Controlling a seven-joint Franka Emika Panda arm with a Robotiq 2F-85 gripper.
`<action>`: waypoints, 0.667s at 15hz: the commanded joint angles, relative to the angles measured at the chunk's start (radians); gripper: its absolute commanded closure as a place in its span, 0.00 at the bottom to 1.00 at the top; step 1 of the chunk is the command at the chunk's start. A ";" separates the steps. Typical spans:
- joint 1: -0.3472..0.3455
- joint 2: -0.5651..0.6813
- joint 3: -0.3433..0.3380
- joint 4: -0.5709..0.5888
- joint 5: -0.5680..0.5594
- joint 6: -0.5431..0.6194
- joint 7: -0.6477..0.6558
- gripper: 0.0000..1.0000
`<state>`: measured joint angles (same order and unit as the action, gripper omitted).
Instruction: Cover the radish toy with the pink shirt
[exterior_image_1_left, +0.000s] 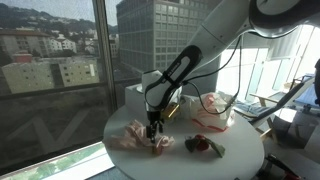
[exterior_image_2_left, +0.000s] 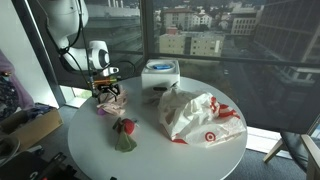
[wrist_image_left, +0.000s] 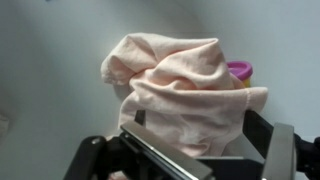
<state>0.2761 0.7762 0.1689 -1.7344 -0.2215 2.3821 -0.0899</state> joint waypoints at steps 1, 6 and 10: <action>0.002 0.081 -0.003 0.109 0.017 -0.043 -0.033 0.00; 0.001 0.115 0.004 0.151 0.019 -0.056 -0.052 0.42; -0.002 0.123 0.006 0.161 0.023 -0.071 -0.060 0.72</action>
<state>0.2748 0.8787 0.1719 -1.6168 -0.2167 2.3437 -0.1227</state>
